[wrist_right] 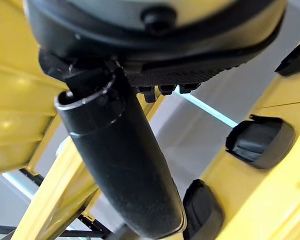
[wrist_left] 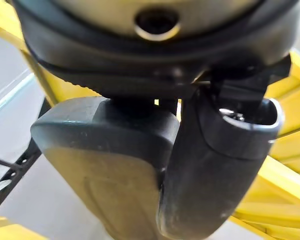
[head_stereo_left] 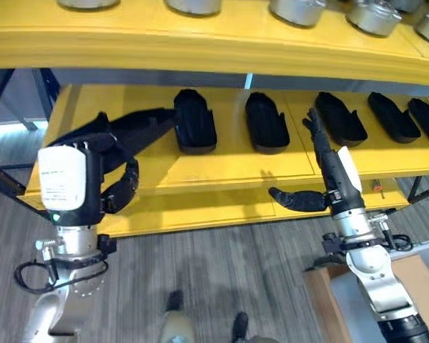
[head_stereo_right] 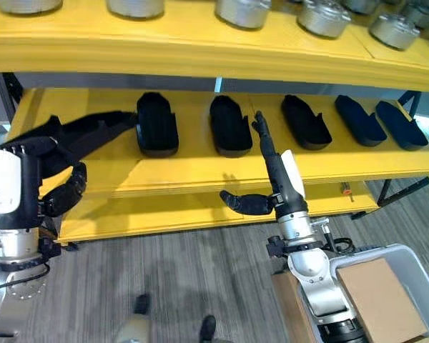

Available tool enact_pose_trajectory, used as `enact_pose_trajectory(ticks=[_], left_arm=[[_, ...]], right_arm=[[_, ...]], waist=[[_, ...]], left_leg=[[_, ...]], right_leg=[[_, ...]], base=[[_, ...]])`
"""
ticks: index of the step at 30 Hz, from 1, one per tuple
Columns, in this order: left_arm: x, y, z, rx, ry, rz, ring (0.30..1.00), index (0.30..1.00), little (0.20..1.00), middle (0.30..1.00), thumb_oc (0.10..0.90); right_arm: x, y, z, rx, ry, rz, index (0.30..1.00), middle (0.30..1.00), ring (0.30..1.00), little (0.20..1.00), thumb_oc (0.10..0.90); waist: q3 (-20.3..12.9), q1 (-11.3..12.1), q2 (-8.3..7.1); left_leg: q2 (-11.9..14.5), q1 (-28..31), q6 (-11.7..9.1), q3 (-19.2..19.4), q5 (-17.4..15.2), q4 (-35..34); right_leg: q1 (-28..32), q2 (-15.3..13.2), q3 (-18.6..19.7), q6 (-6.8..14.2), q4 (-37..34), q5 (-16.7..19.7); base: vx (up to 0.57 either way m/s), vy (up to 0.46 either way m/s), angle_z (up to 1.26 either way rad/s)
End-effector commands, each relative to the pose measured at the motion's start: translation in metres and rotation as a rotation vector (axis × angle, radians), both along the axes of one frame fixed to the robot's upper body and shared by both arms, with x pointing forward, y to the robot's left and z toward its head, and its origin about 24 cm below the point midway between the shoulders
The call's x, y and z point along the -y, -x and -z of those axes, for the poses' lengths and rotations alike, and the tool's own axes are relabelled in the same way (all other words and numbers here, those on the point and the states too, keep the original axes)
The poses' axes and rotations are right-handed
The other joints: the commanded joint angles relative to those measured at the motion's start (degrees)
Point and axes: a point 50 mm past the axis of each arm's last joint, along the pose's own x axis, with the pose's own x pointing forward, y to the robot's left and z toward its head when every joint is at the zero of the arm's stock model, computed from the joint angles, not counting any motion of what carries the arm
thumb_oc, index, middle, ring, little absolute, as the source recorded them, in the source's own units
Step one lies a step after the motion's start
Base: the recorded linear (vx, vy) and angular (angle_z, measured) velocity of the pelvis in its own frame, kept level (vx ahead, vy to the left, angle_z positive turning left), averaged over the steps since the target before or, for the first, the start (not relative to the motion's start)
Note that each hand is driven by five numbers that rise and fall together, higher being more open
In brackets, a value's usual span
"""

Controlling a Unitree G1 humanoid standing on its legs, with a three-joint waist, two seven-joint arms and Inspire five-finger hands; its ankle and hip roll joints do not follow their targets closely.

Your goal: Move parts from the plastic box to the shelf.

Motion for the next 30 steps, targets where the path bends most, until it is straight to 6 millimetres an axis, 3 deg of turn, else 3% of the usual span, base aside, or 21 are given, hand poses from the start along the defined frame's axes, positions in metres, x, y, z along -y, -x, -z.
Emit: enact_pose_trajectory(ticks=[1, 3, 4, 10, 20, 30], left_arm=[[0.014, 0.009, -0.048, 0.299, 0.045, 0.104, 0.3, 0.3, 0.3, 0.3, 0.4], [0.018, 0.008, -0.045, 0.277, 0.05, 0.122, 0.3, 0.3, 0.3, 0.3, 0.4], [0.022, 0.006, -0.045, 0.268, 0.054, 0.15, 0.3, 0.3, 0.3, 0.3, 0.4], [0.027, -0.008, -0.044, 0.236, 0.024, 0.145, 0.3, 0.3, 0.3, 0.3, 0.4], [0.023, -0.025, -0.035, 0.19, 0.006, 0.073, 0.3, 0.3, 0.3, 0.3, 0.4], [0.004, -0.041, -0.022, 0.134, 0.013, -0.08, 0.3, 0.3, 0.3, 0.3, 0.4]], right_arm=[[0.007, 0.011, -0.04, 0.239, -0.011, 0.007, 1.0, 1.0, 1.0, 1.0, 0.9], [0.01, 0.013, -0.037, 0.229, 0.004, 0.025, 1.0, 1.0, 1.0, 1.0, 0.9], [0.01, 0.015, -0.035, 0.223, -0.005, 0.028, 1.0, 1.0, 1.0, 1.0, 0.9], [0.0, 0.013, -0.024, 0.165, 0.001, 0.007, 1.0, 1.0, 1.0, 1.0, 0.9], [-0.002, 0.015, -0.022, 0.149, 0.013, -0.002, 1.0, 1.0, 1.0, 1.0, 0.9], [-0.007, 0.013, -0.021, 0.139, 0.006, -0.028, 1.0, 1.0, 1.0, 1.0, 0.9]], waist=[[-8.3, -2.9, 3.27], [-10.2, -3.3, 5.32], [-10.6, -3.3, 5.4], [-11.4, -3.3, 2.53], [-11.2, -4.0, 0.75], [-10.2, -4.5, -0.85]], left_leg=[[4.6, 4.0, -0.5, 2.8, 9.0, -8.7], [3.9, 7.0, -1.6, 3.1, 8.1, -14.1], [2.3, 7.5, -1.3, 3.0, 7.3, -14.3], [-3.3, 8.4, 1.6, 5.4, 3.2, -14.1], [-4.1, 8.5, 2.2, 6.3, 3.0, -15.2], [-3.9, 9.2, 2.4, 7.9, 2.7, -15.8]], right_leg=[[-1.6, 1.6, -2.6, 3.1, 2.2, -2.9], [-0.3, 1.2, -3.3, 3.8, 2.2, -3.0], [0.3, -0.1, -3.7, 4.1, 2.1, -2.6], [0.2, -4.8, -3.2, 6.9, 2.1, -0.9], [-0.7, -5.1, -2.5, 7.6, 1.6, -0.5], [-1.7, -4.9, -1.2, 7.9, 1.2, 0.0]], base=[[0.11, 0.256, 0.92], [0.16, 0.286, 0.75], [0.19, 0.383, 0.36], [0.09, 0.217, 0.11], [0.03, 0.027, -0.09], [0.01, -0.002, -0.06]])
